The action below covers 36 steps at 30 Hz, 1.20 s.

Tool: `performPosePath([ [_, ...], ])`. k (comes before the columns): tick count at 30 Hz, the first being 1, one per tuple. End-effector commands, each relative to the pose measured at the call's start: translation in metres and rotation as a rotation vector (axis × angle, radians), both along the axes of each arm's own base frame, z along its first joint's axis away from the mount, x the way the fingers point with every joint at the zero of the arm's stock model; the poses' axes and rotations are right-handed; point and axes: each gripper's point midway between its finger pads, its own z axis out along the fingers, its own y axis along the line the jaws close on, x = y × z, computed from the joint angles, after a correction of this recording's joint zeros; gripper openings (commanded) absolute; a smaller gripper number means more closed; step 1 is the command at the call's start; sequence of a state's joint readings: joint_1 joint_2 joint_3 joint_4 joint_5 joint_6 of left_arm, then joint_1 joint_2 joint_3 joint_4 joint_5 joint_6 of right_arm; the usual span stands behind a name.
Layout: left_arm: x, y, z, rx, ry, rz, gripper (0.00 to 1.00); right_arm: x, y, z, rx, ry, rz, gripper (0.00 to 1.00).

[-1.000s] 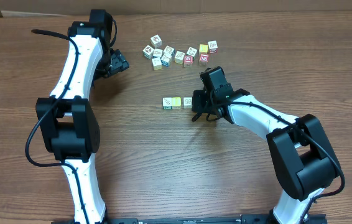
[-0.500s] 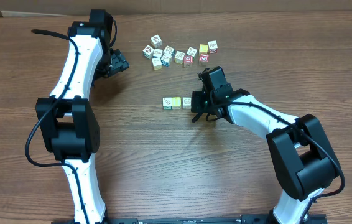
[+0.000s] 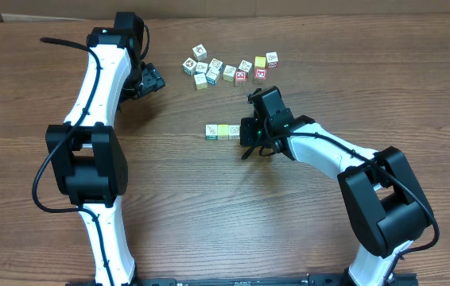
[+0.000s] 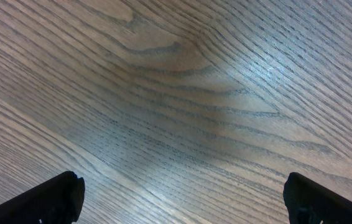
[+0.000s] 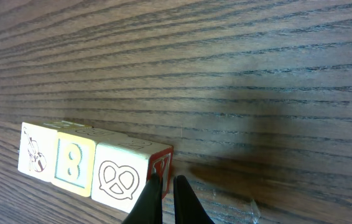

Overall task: Form a horizontal line
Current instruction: 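Press the pretzel block flush to the B block, then open the gripper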

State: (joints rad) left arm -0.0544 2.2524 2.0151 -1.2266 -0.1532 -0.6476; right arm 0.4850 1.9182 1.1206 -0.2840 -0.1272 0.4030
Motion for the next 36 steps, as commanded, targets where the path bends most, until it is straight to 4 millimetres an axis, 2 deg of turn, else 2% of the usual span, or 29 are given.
performPosePath([
  [1,0.004,-0.001,0.001,0.005,-0.008,-0.011,1.00,-0.003,0.000,-0.005,-0.010,0.004,0.012,0.04],
  [20,0.004,-0.001,0.001,0.005,-0.008,-0.011,1.00,0.006,-0.016,-0.007,-0.092,-0.035,-0.044,0.05],
  [22,0.004,-0.001,0.001,0.005,-0.008,-0.011,1.00,0.006,-0.016,-0.007,-0.092,-0.035,-0.044,0.19],
  [26,0.004,-0.001,0.001,0.005,-0.008,-0.011,1.00,0.006,-0.016,-0.007,-0.092,-0.035,-0.044,0.34],
  [36,0.004,-0.001,0.001,0.005,-0.008,-0.011,1.00,0.008,-0.019,-0.007,-0.108,-0.044,-0.058,0.36],
])
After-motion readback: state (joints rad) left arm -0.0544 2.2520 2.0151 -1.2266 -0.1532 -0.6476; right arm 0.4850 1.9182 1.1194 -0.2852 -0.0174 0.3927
